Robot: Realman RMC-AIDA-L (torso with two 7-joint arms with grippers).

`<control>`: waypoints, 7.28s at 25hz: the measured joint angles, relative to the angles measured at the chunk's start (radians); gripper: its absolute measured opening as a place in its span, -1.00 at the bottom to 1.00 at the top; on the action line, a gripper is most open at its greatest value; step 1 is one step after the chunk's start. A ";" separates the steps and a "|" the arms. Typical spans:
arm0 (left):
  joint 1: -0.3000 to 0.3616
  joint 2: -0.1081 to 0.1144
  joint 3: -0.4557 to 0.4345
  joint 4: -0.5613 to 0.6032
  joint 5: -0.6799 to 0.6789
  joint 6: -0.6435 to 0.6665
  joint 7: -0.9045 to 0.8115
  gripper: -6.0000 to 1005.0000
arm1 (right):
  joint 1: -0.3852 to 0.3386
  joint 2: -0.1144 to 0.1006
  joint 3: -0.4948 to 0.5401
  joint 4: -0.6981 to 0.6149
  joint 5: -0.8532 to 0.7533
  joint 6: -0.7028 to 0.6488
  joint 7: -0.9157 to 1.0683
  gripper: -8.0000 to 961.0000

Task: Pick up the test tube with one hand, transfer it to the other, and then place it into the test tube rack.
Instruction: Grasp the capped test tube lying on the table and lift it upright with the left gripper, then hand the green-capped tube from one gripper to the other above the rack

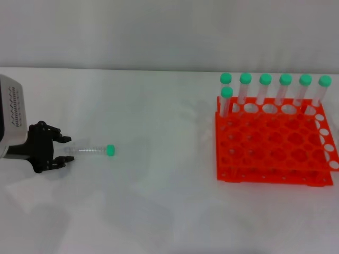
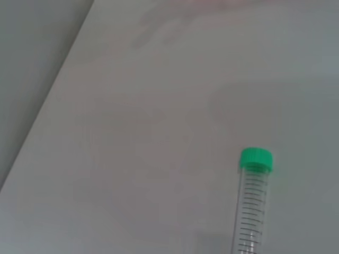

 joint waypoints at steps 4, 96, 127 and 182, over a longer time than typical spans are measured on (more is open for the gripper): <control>0.009 0.003 0.000 0.028 -0.019 -0.032 0.014 -0.09 | 0.000 0.000 0.003 0.000 0.000 0.001 0.005 0.65; -0.233 -0.070 0.000 0.351 -0.128 0.173 -0.676 -0.60 | 0.127 -0.048 -0.383 -0.118 -0.297 -0.285 0.604 0.54; -0.221 -0.072 0.000 0.384 -0.129 0.171 -0.606 -0.60 | 0.128 -0.012 -0.371 -0.127 -0.295 -0.264 0.599 -0.17; -0.215 -0.071 0.000 0.389 -0.128 0.144 -0.572 -0.57 | 0.152 -0.007 -0.361 -0.129 -0.300 -0.242 0.580 -0.54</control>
